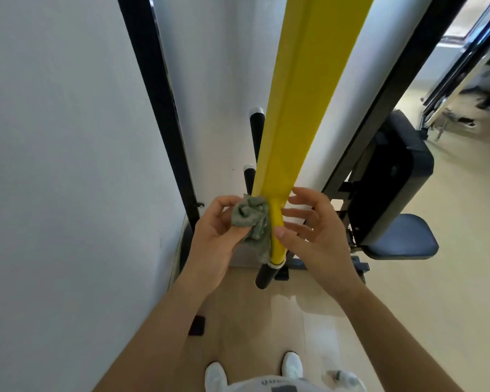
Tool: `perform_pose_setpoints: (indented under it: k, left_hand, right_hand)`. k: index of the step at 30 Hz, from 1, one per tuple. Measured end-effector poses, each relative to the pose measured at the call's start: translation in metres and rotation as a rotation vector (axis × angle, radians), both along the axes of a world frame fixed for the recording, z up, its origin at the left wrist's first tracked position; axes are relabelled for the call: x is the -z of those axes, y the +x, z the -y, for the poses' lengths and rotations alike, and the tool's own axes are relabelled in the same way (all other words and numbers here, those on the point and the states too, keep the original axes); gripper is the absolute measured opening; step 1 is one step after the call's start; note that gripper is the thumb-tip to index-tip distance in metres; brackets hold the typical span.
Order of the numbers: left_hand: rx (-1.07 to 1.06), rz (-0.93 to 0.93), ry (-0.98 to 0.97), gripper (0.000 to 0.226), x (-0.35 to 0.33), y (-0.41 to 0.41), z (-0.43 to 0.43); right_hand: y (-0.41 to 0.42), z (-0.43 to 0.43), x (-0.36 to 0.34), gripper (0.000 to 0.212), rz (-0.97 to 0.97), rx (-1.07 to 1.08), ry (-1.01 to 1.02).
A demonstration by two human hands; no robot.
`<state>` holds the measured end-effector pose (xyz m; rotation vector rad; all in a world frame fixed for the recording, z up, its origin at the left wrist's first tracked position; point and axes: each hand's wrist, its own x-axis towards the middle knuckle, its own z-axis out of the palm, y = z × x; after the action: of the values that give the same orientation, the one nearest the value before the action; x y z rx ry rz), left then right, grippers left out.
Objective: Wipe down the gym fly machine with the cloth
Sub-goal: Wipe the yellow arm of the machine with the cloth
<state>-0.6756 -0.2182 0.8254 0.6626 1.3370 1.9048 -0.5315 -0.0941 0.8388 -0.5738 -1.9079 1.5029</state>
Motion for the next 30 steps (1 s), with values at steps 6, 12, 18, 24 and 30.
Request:
perform_pose_setpoints:
  k: [6, 12, 18, 24, 30]
  left_hand:
    - [-0.139, -0.146, -0.105, 0.026, 0.016, 0.014, -0.007]
    - [-0.211, -0.140, -0.316, 0.024, 0.030, 0.016, -0.006]
    - [-0.187, -0.202, -0.161, 0.028, -0.002, 0.032, 0.010]
    - [-0.117, -0.211, -0.071, 0.025, -0.026, 0.055, 0.002]
    - [-0.164, -0.294, -0.117, 0.026, -0.028, 0.066, 0.000]
  right_hand:
    - [-0.005, 0.012, 0.011, 0.082, 0.109, -0.008, 0.212]
    - [0.009, 0.010, 0.022, 0.065, 0.042, -0.007, 0.209]
    - [0.027, 0.014, 0.011, 0.059, -0.057, 0.094, 0.337]
    - [0.026, 0.010, -0.006, 0.043, -0.193, -0.161, 0.270]
    - [0.034, -0.014, 0.003, 0.028, -0.213, 0.000, 0.047]
